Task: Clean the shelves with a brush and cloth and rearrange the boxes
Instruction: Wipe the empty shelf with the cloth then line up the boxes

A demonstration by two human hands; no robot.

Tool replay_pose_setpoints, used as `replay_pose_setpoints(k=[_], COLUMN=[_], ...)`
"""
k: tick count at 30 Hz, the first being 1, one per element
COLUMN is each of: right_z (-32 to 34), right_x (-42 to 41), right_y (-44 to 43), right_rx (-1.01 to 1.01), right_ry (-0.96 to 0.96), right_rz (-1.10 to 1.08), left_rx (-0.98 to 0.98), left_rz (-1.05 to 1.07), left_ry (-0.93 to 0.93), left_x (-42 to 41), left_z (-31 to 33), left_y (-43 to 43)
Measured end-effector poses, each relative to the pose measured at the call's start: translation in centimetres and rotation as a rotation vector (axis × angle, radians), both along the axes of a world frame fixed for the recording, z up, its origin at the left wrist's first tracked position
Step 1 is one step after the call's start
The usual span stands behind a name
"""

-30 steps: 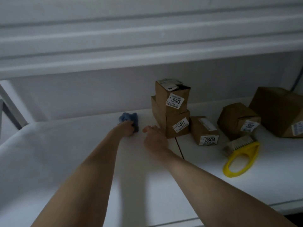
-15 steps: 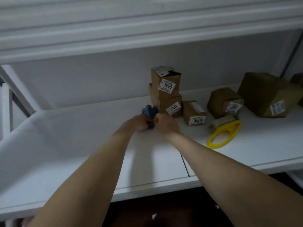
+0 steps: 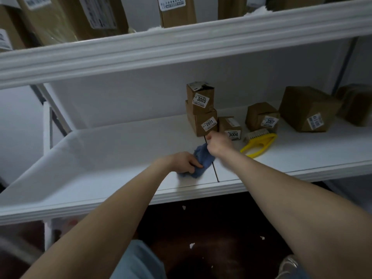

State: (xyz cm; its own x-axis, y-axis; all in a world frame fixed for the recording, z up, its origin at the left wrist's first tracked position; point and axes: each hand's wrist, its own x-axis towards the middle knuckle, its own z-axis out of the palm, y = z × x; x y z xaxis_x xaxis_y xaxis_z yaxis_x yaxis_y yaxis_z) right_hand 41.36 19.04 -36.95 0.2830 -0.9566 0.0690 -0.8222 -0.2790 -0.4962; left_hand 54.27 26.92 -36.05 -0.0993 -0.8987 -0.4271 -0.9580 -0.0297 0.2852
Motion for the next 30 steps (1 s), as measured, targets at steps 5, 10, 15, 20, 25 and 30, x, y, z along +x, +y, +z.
replay_pose_setpoints(k=[5, 10, 15, 20, 25, 30], right_z=[-0.1, 0.4, 0.3, 0.7, 2.1, 4.6], right_x=[-0.1, -0.4, 0.5, 1.5, 1.6, 1.5], right_y=[1.7, 1.9, 1.2, 0.4, -1.8, -5.3], right_rx=[0.175, 0.207, 0.185, 0.342, 0.293, 0.054], right_ry=[0.199, 0.335, 0.332, 0.355, 0.217, -0.453], right_rz=[0.178, 0.175, 0.12, 0.206, 0.144, -0.127], left_rx=[-0.014, -0.216, -0.352, -0.146, -0.046, -0.522], left_rz=[0.023, 0.005, 0.09, 0.043, 0.158, 0.589], left_ry=[0.103, -0.08, -0.129, -0.127, 0.047, 0.426], left_x=[-0.5, -1.3, -0.1, 1.0, 2.1, 2.8], left_z=[0.3, 0.5, 0.4, 0.5, 2.6, 3.9], left_y=[1.7, 0.8, -0.3, -0.9, -3.1, -6.8])
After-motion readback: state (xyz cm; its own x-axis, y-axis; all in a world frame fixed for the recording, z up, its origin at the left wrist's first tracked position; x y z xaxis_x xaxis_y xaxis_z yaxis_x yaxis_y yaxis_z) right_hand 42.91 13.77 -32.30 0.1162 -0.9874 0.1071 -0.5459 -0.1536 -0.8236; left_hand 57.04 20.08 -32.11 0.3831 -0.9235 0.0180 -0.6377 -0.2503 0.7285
